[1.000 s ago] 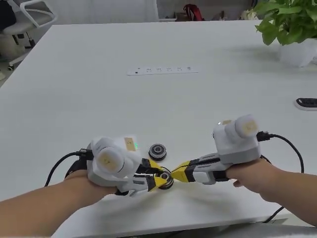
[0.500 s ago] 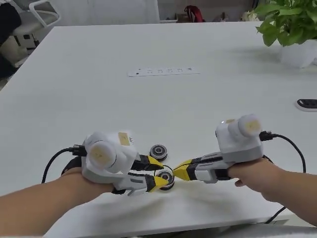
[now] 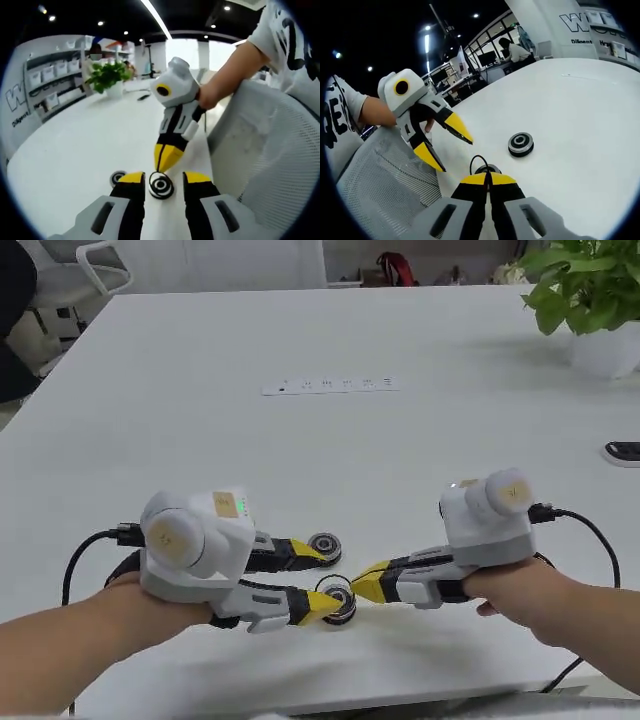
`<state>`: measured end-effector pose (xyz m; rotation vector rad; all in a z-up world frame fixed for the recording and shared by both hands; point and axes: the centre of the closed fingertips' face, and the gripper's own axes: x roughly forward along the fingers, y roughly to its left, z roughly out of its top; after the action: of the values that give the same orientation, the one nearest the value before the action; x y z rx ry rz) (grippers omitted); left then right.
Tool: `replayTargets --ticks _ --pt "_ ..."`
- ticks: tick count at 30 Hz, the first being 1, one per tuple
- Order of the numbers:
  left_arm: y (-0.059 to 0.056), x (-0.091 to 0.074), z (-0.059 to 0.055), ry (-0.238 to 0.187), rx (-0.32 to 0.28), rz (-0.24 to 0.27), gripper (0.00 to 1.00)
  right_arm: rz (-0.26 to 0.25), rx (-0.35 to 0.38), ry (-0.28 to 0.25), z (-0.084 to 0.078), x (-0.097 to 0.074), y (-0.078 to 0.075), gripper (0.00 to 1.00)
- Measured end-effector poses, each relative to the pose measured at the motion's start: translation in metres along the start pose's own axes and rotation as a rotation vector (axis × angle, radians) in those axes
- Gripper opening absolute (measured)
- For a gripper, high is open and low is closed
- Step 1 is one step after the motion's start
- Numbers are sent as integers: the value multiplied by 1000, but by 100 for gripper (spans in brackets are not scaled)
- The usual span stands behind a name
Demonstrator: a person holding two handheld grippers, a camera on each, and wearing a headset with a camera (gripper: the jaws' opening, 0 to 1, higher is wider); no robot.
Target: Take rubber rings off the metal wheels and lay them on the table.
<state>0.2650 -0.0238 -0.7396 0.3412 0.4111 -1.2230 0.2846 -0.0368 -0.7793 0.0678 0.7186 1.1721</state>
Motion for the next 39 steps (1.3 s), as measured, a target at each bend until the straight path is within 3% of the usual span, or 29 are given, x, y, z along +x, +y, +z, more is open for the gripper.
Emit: replayTargets --ticks 9,25,32,39 --pt "9 -22 5 -29 -25 27 37 20 -5 3 3 2 6 0" --pt "17 -60 0 -53 -57 79 46 60 -12 4 17 12 16 0" --pt "25 -76 -10 -43 -72 118 47 72 -27 -3 27 25 22 0" --pt "33 -91 -23 -33 -91 163 48 76 -35 13 27 40 23 0"
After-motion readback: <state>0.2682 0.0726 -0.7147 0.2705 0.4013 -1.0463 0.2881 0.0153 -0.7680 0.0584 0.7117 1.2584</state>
